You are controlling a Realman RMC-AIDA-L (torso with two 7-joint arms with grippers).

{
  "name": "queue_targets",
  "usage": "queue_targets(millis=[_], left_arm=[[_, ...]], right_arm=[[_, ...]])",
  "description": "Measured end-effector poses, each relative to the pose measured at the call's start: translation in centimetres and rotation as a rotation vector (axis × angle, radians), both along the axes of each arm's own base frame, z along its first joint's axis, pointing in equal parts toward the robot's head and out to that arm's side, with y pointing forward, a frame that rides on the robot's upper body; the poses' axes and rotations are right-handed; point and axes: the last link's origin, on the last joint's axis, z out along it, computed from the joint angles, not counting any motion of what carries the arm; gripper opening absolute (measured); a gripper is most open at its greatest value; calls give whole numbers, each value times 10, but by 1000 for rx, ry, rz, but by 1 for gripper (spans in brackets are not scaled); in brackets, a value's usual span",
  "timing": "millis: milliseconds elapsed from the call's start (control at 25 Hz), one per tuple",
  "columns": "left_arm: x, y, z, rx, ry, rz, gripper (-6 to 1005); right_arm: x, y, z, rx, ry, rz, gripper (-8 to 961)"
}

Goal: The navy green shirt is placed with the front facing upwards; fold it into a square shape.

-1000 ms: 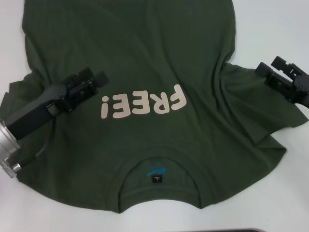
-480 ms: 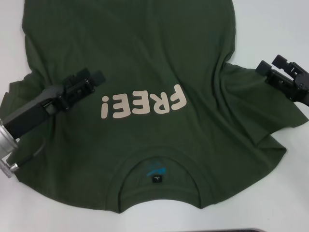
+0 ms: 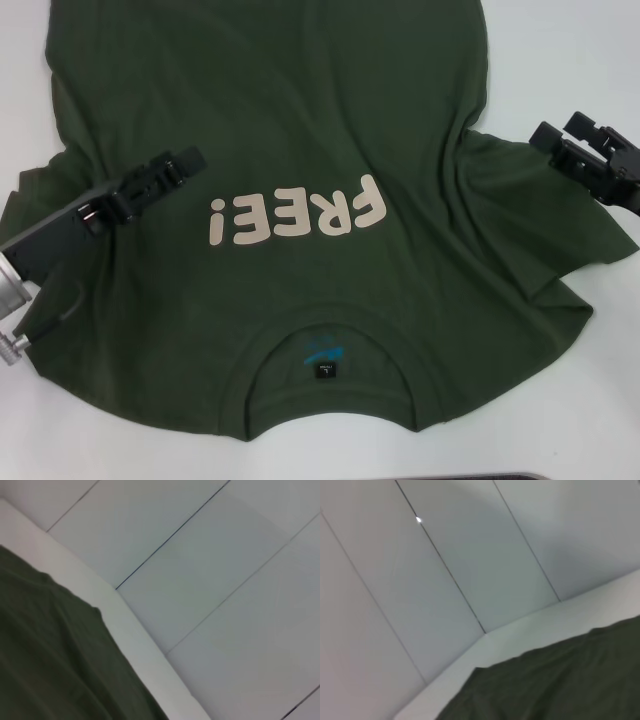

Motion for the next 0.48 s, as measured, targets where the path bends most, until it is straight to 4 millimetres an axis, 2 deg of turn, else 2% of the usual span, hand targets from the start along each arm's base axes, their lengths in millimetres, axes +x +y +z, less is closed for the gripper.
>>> queue_targets(millis=[200,480], left_arm=[[-2,-1,5,-5,10,-10,830],[-10,6,25,-110,94,-20,828]], right_arm=[[5,1,1,19,-4,-39,893],[5,-3,-3,14,7,-45,892]])
